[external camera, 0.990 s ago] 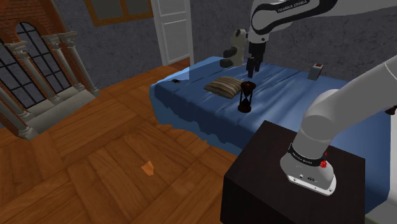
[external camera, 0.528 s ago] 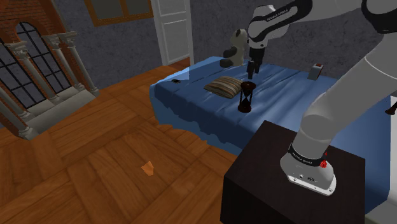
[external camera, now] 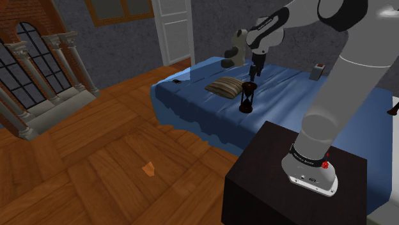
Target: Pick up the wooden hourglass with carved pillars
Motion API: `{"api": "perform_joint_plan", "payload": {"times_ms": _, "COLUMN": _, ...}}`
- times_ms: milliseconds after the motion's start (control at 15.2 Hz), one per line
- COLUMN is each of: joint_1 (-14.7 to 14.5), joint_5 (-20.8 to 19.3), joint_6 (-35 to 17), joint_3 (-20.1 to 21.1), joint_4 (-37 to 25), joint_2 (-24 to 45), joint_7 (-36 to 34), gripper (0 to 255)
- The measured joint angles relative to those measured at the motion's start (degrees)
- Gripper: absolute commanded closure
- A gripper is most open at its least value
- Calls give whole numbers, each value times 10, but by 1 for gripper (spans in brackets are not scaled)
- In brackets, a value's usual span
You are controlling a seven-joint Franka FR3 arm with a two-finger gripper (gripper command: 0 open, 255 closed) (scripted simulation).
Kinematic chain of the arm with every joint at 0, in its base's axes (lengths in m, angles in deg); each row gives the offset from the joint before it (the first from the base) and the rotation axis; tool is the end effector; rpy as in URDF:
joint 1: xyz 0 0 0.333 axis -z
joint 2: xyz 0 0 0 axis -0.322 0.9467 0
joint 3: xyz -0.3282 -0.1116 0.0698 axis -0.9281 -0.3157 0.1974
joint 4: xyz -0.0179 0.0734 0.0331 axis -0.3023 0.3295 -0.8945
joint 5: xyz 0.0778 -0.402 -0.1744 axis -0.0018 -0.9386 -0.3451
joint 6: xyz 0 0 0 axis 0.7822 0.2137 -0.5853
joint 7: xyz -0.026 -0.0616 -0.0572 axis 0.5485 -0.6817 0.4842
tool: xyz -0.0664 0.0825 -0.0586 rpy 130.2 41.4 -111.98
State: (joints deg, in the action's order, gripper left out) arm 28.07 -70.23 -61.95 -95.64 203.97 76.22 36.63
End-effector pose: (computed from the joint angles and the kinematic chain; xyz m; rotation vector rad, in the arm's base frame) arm 0.4332 -0.3543 0.3817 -3.1236 0.0185 0.0256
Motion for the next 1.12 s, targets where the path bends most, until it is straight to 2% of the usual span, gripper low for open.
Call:
{"api": "perform_joint_plan", "payload": {"times_ms": 198, "joint_1": 13, "joint_5": 43, "joint_6": -16, "joint_3": -13, "joint_4": -42, "joint_2": 66, "joint_7": 45, "gripper": 0}}
{"api": "perform_joint_plan", "payload": {"times_ms": 528, "joint_1": 53, "joint_5": 118, "joint_6": -31, "joint_3": -15, "joint_4": -120, "joint_2": 176, "joint_7": 117, "gripper": 0}}
{"api": "perform_joint_plan", "payload": {"times_ms": 1056, "joint_1": 71, "joint_5": 155, "joint_6": -72, "joint_3": -1, "joint_4": -124, "joint_2": 228, "joint_7": 145, "gripper": 0}}
{"api": "perform_joint_plan", "payload": {"times_ms": 1122, "joint_1": 72, "joint_5": 156, "joint_6": -74, "joint_3": -1, "joint_4": -123, "joint_2": 230, "joint_7": 146, "gripper": 255}}
